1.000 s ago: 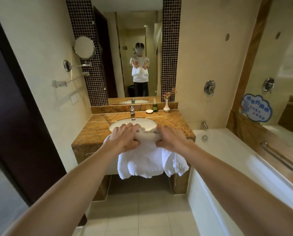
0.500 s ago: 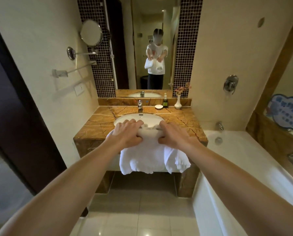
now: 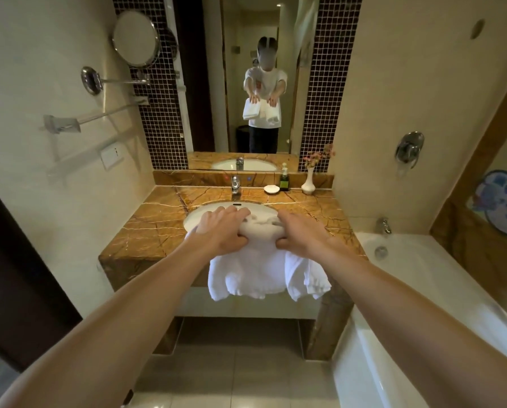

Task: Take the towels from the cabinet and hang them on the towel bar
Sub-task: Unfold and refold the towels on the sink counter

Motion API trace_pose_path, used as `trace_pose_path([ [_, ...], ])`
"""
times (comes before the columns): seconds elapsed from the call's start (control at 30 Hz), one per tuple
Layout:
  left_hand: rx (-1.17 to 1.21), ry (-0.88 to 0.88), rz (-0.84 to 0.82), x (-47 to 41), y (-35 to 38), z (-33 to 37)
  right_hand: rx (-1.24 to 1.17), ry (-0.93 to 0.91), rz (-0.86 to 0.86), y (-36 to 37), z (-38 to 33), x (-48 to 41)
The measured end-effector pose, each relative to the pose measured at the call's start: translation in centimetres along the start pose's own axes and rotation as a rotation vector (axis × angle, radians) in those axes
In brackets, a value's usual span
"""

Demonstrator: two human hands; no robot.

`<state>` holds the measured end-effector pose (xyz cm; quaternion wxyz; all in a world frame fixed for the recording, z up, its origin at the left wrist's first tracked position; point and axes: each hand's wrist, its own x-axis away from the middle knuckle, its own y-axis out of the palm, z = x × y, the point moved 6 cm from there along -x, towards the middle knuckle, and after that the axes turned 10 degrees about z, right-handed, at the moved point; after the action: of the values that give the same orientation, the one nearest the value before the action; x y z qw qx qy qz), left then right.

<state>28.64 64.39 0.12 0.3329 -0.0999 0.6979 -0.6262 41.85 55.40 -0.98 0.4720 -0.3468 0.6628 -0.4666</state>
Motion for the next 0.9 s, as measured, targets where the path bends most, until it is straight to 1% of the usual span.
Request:
trace_pose_path([
  [0.37,0.019,0.076,-0.038,-8.6,5.4,-2.5,-0.005,0.066,-0.028,4.3,4.1,-7.4],
  [0.57,0.041,0.098,-0.059,-13.1,8.8,-2.8,-0.013,0.036,-0.046,6.7,7.2,-11.2],
  [0.73,0.042,0.114,-0.029,-17.5,10.4,-2.7,-0.023,0.051,-0.067,8.2,10.3,-15.3],
  [0.9,0.036,0.107,-0.073,-22.3,11.6,-2.5,-0.027,0.046,-0.077,9.2,13.4,-19.1],
])
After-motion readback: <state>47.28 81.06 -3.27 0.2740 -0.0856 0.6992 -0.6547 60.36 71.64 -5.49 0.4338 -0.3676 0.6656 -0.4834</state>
